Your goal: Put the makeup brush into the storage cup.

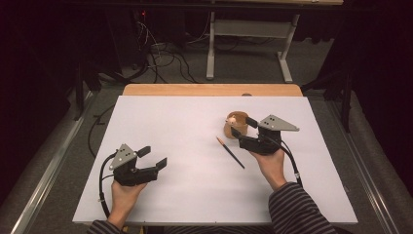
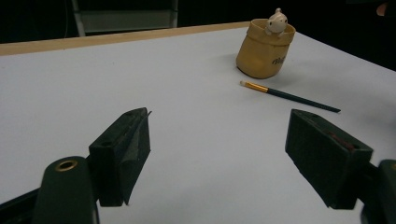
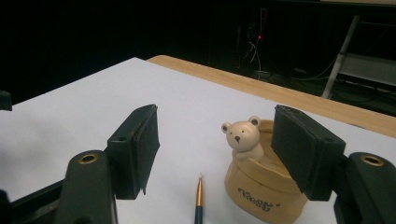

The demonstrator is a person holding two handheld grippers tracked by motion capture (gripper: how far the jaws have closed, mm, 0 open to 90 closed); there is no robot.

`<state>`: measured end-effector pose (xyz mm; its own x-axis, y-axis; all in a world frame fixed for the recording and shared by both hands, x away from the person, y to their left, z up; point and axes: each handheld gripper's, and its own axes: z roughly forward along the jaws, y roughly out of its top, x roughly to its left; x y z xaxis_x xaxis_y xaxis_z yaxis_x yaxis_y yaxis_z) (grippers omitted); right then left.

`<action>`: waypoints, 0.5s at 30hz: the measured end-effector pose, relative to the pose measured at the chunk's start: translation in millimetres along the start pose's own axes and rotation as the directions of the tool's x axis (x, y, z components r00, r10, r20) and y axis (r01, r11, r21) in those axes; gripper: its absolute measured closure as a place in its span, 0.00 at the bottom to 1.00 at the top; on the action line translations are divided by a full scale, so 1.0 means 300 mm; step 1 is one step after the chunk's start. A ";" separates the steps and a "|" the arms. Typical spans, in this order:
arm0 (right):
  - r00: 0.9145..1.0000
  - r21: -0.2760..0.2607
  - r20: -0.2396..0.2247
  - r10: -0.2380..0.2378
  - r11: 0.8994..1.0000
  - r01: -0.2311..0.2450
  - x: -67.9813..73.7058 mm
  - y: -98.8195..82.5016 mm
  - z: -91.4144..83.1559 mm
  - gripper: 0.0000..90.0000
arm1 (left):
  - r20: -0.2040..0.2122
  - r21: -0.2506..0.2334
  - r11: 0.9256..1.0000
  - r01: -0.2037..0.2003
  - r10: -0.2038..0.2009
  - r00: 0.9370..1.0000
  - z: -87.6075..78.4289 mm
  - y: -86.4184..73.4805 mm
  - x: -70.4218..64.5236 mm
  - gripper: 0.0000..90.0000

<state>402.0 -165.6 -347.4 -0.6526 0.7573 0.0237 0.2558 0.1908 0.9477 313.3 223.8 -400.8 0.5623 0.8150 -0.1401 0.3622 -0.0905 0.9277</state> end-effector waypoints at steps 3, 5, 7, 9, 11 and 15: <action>1.000 -0.005 -0.004 -0.010 1.000 0.010 0.011 0.008 0.016 0.38 | 0.000 0.000 1.000 0.001 -0.001 1.000 0.000 0.000 0.001 0.25; 1.000 -0.003 -0.007 -0.021 1.000 0.021 0.015 0.012 0.025 0.38 | 0.000 0.000 1.000 0.000 0.000 1.000 0.001 0.000 0.000 0.25; 1.000 -0.002 -0.008 -0.018 1.000 0.018 0.018 0.014 0.029 0.38 | 0.000 0.000 1.000 0.000 0.000 1.000 0.001 0.000 0.000 0.25; 1.000 -0.007 -0.010 -0.022 1.000 0.021 0.020 0.019 0.035 0.38 | 0.001 0.001 1.000 0.001 -0.001 1.000 0.002 0.000 0.000 0.25; 1.000 0.000 -0.012 -0.011 1.000 0.011 0.028 0.027 0.044 0.38 | 0.003 0.001 1.000 0.001 -0.001 1.000 0.002 0.000 0.000 0.25; 1.000 0.005 -0.017 -0.014 1.000 0.014 0.037 0.038 0.063 0.38 | 0.007 0.001 1.000 0.002 -0.002 1.000 0.002 0.000 0.000 0.25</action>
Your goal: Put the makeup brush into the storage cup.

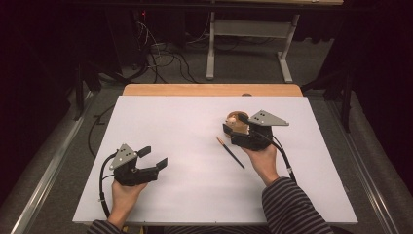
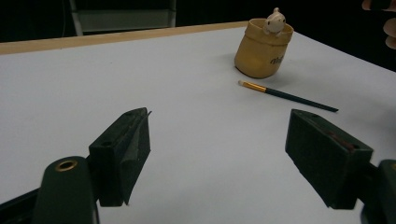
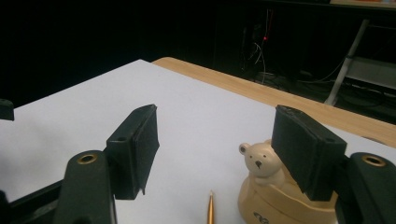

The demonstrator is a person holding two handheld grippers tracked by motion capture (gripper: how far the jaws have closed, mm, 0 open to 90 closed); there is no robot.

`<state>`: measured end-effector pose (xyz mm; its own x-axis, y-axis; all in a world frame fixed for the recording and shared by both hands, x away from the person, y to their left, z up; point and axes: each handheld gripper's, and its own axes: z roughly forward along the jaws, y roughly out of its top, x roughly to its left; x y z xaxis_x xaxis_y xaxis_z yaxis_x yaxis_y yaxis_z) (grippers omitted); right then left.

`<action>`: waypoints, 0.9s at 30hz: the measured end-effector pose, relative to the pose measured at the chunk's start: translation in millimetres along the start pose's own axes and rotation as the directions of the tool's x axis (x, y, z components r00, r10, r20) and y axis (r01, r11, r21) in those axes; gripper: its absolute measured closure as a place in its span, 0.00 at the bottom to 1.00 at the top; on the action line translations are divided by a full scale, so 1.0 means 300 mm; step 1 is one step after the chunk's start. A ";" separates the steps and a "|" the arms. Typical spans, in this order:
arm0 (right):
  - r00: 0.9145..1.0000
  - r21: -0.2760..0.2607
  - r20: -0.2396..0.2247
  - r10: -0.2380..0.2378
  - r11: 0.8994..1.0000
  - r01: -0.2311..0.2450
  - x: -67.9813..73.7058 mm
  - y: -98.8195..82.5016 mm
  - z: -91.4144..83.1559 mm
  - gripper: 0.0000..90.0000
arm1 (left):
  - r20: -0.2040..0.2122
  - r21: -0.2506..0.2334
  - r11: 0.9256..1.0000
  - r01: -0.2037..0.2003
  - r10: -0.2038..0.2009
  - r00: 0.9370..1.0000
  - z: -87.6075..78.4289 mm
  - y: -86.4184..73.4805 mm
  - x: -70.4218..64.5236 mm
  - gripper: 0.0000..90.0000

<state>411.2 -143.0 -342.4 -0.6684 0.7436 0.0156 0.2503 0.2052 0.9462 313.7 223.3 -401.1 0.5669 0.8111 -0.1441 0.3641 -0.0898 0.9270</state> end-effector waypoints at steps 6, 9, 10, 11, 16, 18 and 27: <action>1.000 0.011 -0.018 0.009 1.000 -0.009 0.012 0.008 0.027 0.38 | 0.000 -0.001 1.000 0.001 -0.001 1.000 0.000 0.000 0.000 0.25; 1.000 0.023 -0.018 0.011 1.000 -0.010 0.016 0.007 0.043 0.38 | 0.001 -0.001 1.000 0.001 -0.001 1.000 0.000 0.000 0.001 0.25; 1.000 0.019 -0.016 0.016 1.000 -0.015 0.017 0.006 0.049 0.39 | 0.000 -0.002 1.000 0.002 -0.002 1.000 -0.001 0.000 0.001 0.25; 1.000 0.019 -0.016 0.016 1.000 -0.015 0.017 0.006 0.049 0.39 | 0.000 -0.002 1.000 0.002 -0.002 1.000 -0.001 0.000 0.001 0.25; 1.000 0.008 -0.013 0.010 1.000 -0.010 0.022 0.006 0.054 0.41 | -0.005 -0.006 1.000 0.002 -0.002 1.000 -0.003 0.001 0.001 0.25; 1.000 0.003 -0.009 -0.003 1.000 0.003 0.024 0.007 0.056 0.41 | -0.005 -0.007 1.000 0.002 -0.002 1.000 -0.004 0.001 0.000 0.25; 0.999 0.018 0.012 -0.042 0.999 0.042 0.029 0.009 0.049 0.44 | -0.004 -0.006 1.000 0.005 -0.005 1.000 -0.002 0.001 0.000 0.25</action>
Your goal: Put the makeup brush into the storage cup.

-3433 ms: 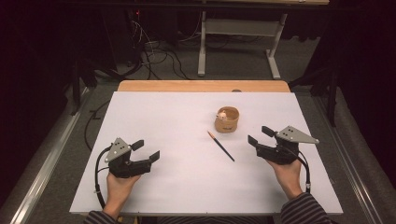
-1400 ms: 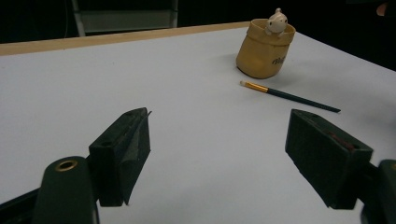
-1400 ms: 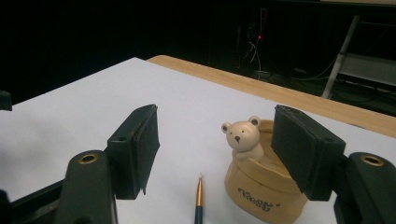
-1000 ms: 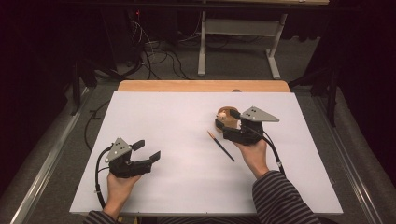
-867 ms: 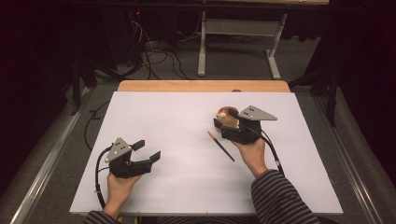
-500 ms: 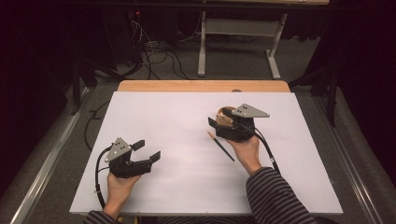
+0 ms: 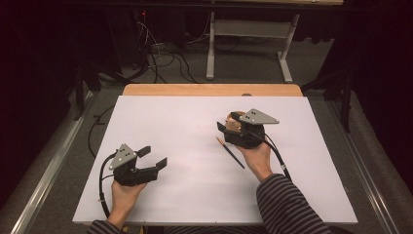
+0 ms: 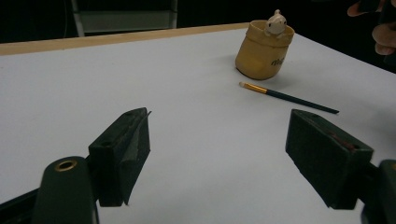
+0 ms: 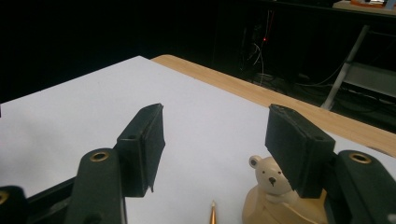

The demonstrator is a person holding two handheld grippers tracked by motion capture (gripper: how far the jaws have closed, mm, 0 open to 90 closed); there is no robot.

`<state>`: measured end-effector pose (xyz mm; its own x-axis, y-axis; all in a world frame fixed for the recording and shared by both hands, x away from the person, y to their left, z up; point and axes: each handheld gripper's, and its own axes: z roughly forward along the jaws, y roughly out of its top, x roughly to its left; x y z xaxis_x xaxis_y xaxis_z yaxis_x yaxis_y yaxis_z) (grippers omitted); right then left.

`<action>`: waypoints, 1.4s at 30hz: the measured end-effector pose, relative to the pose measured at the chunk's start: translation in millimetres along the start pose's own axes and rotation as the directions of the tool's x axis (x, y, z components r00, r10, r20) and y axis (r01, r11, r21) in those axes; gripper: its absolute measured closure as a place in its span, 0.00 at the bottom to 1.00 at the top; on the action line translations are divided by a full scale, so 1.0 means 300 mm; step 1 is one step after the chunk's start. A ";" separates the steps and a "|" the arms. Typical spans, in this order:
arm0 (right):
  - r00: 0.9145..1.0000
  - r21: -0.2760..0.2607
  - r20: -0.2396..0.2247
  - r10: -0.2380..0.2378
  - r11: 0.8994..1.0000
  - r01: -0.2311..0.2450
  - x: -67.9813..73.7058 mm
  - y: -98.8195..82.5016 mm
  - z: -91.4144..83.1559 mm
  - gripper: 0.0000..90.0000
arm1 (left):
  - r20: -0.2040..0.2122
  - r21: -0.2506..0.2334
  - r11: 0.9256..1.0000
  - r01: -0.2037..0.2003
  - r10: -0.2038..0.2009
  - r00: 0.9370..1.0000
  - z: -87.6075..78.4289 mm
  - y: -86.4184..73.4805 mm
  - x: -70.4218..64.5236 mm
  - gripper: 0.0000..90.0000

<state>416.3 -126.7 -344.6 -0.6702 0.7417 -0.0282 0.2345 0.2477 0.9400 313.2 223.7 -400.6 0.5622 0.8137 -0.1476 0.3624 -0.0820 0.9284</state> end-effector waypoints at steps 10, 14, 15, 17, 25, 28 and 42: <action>1.000 0.068 0.016 -0.003 0.998 0.002 -0.011 0.012 -0.006 0.46 | -0.004 0.004 1.000 -0.003 0.003 1.000 0.002 0.000 0.000 0.25; 1.000 0.119 0.009 0.005 0.993 -0.006 -0.017 0.025 -0.003 0.45 | -0.003 0.005 1.000 -0.004 0.004 1.000 0.002 0.000 -0.001 0.25; 1.000 0.130 0.004 -0.003 0.992 0.002 -0.018 0.028 -0.001 0.45 | -0.003 0.005 1.000 -0.003 0.003 1.000 0.002 0.000 -0.001 0.25; 1.000 0.153 -0.001 -0.007 0.988 0.007 -0.020 0.033 0.003 0.45 | -0.003 0.005 1.000 -0.003 0.003 1.000 0.002 0.000 -0.001 0.25; 1.000 0.253 -0.026 -0.004 0.967 0.011 -0.028 0.036 0.018 0.44 | -0.003 0.006 1.000 -0.004 0.004 1.000 0.001 0.000 -0.001 0.25; 1.000 0.267 -0.031 -0.002 0.964 0.011 -0.031 0.038 0.021 0.44 | -0.003 0.005 1.000 -0.004 0.004 1.000 0.001 0.000 0.000 0.25; 0.999 0.329 -0.029 -0.015 0.944 0.024 -0.043 0.048 0.026 0.45 | -0.003 0.010 1.000 -0.005 0.006 1.000 0.003 -0.001 -0.001 0.25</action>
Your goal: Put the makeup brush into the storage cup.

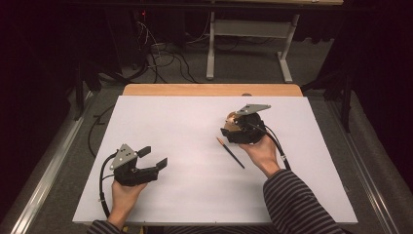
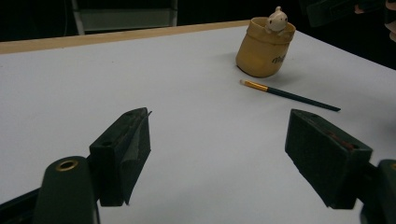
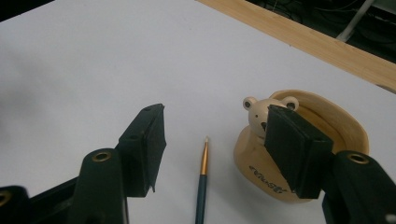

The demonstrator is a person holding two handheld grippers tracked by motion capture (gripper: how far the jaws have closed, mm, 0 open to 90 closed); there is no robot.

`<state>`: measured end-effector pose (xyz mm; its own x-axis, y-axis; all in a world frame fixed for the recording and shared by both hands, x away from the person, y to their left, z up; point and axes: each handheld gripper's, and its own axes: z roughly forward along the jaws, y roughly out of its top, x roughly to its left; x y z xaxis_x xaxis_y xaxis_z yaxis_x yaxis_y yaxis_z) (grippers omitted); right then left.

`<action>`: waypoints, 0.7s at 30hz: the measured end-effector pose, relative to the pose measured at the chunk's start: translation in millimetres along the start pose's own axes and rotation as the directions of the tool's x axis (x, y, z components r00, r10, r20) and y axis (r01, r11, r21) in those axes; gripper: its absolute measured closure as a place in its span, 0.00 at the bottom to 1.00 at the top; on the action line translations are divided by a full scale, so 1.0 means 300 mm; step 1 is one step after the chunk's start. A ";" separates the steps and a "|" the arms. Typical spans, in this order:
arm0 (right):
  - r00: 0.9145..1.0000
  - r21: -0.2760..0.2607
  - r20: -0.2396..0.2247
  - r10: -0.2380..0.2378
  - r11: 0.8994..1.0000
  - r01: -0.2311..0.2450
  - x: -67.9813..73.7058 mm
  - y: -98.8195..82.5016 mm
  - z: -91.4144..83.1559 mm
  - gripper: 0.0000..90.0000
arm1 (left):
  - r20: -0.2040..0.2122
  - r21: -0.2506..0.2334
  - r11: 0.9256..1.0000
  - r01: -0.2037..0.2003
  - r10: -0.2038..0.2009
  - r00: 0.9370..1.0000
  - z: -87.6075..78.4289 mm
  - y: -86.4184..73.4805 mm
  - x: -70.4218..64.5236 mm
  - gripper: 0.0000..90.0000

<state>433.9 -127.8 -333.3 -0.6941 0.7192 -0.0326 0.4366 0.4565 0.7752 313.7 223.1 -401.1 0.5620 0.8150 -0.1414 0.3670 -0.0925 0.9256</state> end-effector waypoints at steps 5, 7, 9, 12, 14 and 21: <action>1.000 0.016 -0.003 0.000 1.000 0.000 -0.004 0.009 -0.007 0.46 | 0.000 0.000 1.000 0.000 0.000 1.000 0.000 0.000 0.000 0.25; 1.000 0.028 0.000 -0.001 1.000 0.001 -0.005 0.013 -0.009 0.47 | 0.000 0.001 1.000 0.000 0.000 1.000 0.000 0.000 0.000 0.25; 1.000 0.035 -0.001 -0.003 0.999 0.003 -0.006 0.016 -0.010 0.47 | 0.000 0.000 1.000 0.000 0.000 1.000 0.000 0.000 0.000 0.25; 1.000 0.040 -0.001 -0.013 0.999 0.013 -0.009 0.020 -0.011 0.48 | 0.000 0.002 1.000 0.001 -0.001 1.000 0.001 0.000 0.001 0.25; 1.000 0.045 -0.002 -0.013 0.999 0.013 -0.009 0.021 -0.013 0.48 | 0.000 0.003 1.000 0.000 0.000 1.000 0.001 0.000 0.000 0.25; 1.000 0.100 -0.020 -0.007 0.995 0.008 -0.018 0.022 -0.010 0.51 | -0.001 0.005 1.000 -0.001 0.001 1.000 0.003 -0.001 0.000 0.25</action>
<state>438.8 -130.4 -326.2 -0.7080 0.7057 -0.0253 0.4859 0.5128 0.7077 314.2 222.6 -401.6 0.5615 0.8156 -0.1401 0.3701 -0.0960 0.9240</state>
